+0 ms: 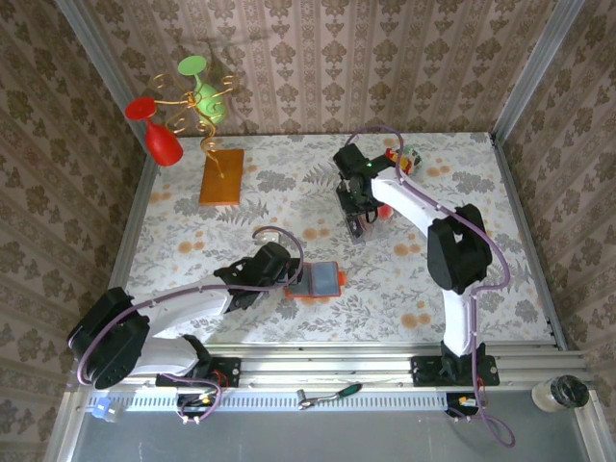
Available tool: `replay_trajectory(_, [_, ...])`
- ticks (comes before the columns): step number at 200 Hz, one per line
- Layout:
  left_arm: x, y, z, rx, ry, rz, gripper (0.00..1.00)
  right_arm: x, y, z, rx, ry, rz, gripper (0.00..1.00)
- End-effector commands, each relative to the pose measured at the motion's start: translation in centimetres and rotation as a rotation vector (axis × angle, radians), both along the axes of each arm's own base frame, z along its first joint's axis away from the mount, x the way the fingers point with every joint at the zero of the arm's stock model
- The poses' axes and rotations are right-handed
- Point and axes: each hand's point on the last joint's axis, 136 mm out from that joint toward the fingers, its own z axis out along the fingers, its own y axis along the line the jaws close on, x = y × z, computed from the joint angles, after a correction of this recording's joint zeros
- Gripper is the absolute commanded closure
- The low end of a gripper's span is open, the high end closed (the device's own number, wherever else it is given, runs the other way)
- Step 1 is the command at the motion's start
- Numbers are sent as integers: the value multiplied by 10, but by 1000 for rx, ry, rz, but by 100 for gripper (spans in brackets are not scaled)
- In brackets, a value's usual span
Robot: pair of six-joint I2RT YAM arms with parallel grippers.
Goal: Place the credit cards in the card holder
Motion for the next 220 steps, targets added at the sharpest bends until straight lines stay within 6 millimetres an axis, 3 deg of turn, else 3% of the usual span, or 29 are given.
replay_trajectory(1, [3,2,4,17,-10,9,2,0,-7,-5,-72,24,10,71])
replay_trajectory(50, [2,3,3,11,-9,14,1,5,-7,-11,-81,33,2,79])
replay_trajectory(105, [2,4,3,8,-9,17,1,7,-10,-18,-87,51,-4,80])
replay_trajectory(160, [2,4,2,7,-9,17,0,8,-11,-15,-84,46,-1,94])
replay_trajectory(171, [2,4,1,6,-8,18,0,8,-11,-12,-81,41,6,100])
replay_trajectory(186, [2,3,1,5,-6,17,0,8,-11,-2,-77,24,18,100])
replay_trajectory(220, [2,3,0,9,-4,14,0,5,-9,41,-35,-56,27,100])
